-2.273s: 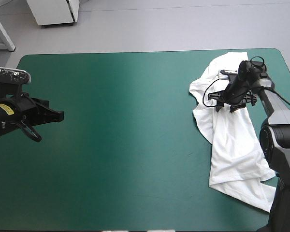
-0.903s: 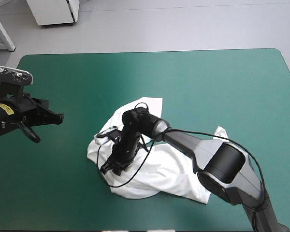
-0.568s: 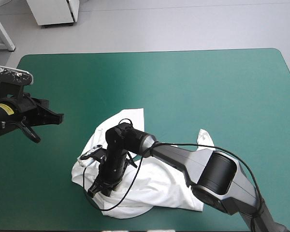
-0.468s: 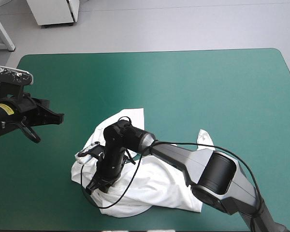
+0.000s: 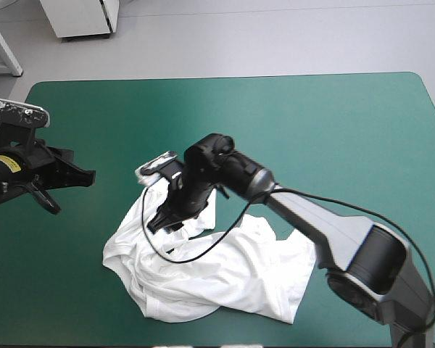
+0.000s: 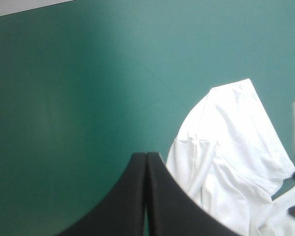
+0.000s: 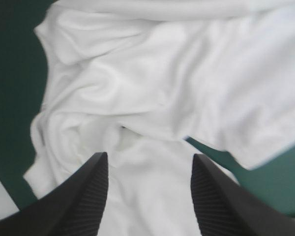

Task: Fold the cloth

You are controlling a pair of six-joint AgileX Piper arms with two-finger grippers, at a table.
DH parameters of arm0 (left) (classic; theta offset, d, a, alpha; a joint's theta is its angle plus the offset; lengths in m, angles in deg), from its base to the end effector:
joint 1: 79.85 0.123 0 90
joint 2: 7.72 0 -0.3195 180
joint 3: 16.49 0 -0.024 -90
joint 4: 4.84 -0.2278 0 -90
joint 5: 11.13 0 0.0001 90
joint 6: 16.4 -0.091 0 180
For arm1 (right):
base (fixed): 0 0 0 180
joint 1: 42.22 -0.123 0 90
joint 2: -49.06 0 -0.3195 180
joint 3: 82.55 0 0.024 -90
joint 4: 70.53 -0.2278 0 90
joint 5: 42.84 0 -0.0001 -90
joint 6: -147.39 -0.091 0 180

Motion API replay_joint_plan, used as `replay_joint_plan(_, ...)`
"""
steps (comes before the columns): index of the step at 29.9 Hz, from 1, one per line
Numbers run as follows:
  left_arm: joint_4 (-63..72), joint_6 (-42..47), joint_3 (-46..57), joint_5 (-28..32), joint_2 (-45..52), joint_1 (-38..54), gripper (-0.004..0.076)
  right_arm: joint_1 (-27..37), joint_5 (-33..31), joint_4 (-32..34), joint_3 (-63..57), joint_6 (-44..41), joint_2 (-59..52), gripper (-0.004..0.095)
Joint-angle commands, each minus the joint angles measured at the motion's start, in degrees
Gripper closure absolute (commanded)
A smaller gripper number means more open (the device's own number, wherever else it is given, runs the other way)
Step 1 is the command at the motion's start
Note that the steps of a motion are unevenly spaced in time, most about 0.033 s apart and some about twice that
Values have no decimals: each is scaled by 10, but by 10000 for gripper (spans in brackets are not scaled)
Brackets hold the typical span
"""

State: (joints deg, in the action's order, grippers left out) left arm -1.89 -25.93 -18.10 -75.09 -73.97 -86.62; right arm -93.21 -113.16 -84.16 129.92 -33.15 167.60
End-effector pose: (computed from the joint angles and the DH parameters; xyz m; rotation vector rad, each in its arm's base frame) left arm 0.1364 -0.0204 0.4779 0.3177 2.2208 -0.0381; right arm 0.2452 0.3348 0.3622 -1.1595 2.5721 0.5635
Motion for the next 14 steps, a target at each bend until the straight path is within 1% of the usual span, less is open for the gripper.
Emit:
replay_joint_plan(1, 1, 1, -14, 37, 6, -1, 746, 46, -14, 34, -43, -8, -108, 412)
replay_joint_plan(4, 1, 1, -14, 40, 6, -1, 746, 84, -14, 54, -113, -18, -180, 412)
replay_joint_plan(10, -9, 0, -14, 40, 6, -1, 745, 152, -14, 122, -251, -59, -327, 414)
replay_joint_plan(12, -13, -5, -14, 38, 5, -1, 745, 175, -14, 132, -285, -73, -369, 424)
replay_joint_plan(14, -17, -30, -14, 38, -3, -1, 734, 199, -14, 132, -312, -80, -406, 446)
